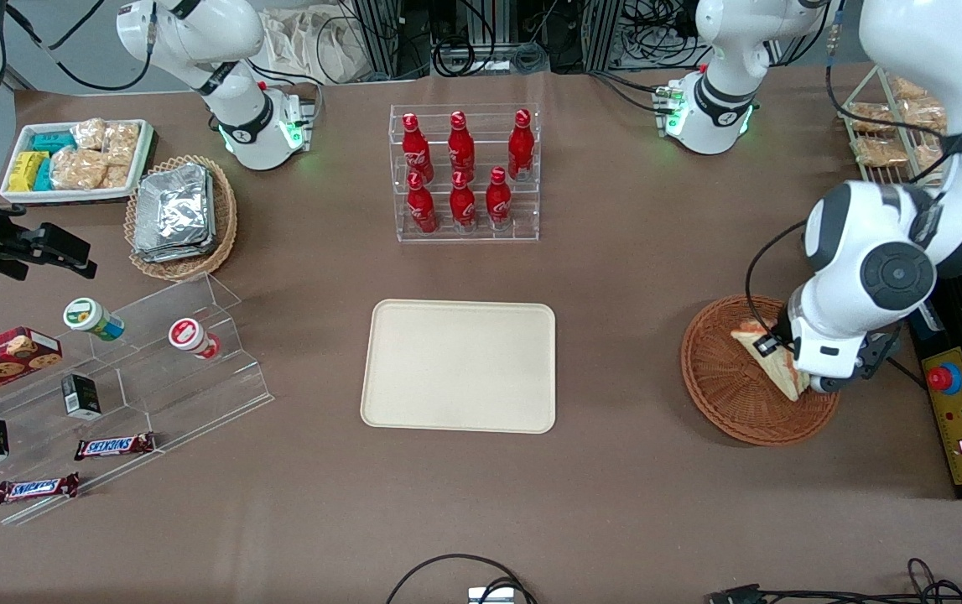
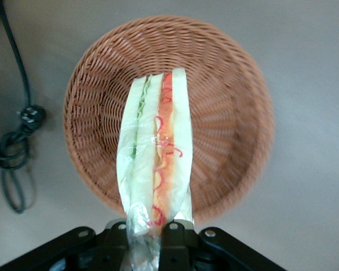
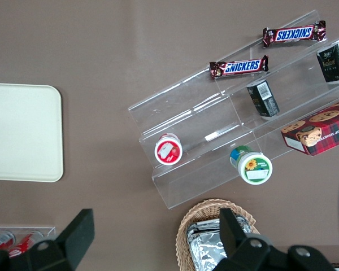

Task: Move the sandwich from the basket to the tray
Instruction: 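Close the left gripper on the wrapped sandwich, then lift the sandwich and carry it toward the cream tray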

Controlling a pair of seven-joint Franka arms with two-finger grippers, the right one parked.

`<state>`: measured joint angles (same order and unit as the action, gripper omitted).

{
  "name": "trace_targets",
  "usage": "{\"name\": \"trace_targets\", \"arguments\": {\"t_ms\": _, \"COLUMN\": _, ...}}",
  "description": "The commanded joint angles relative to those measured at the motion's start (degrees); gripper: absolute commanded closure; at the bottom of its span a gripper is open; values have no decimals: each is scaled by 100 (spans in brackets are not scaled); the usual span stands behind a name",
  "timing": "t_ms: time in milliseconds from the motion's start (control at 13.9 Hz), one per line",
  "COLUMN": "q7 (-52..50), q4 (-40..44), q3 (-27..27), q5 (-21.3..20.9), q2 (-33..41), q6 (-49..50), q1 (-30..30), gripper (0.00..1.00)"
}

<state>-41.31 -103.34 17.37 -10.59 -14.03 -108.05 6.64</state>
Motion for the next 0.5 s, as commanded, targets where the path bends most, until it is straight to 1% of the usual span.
{"name": "trace_targets", "arguments": {"t_ms": 0, "q7": 386, "q4": 1032, "q3": 598, "q5": -4, "q2": -48, "q6": 881, "q1": -14, "gripper": 100}}
{"name": "trace_targets", "arguments": {"t_ms": 144, "q7": 859, "q4": 1525, "q3": 1169, "q5": -13, "q2": -47, "q6": 1267, "q1": -14, "gripper": 100}}
{"name": "trace_targets", "arguments": {"t_ms": 288, "q7": 871, "q4": 1860, "q3": 1688, "q5": 66, "q2": -170, "q6": 1506, "q1": -23, "gripper": 100}}
{"name": "trace_targets", "arguments": {"t_ms": 432, "q7": 818, "q4": 1905, "q3": 2093, "q5": 75, "q2": -249, "q6": 1446, "q1": -40, "gripper": 100}}
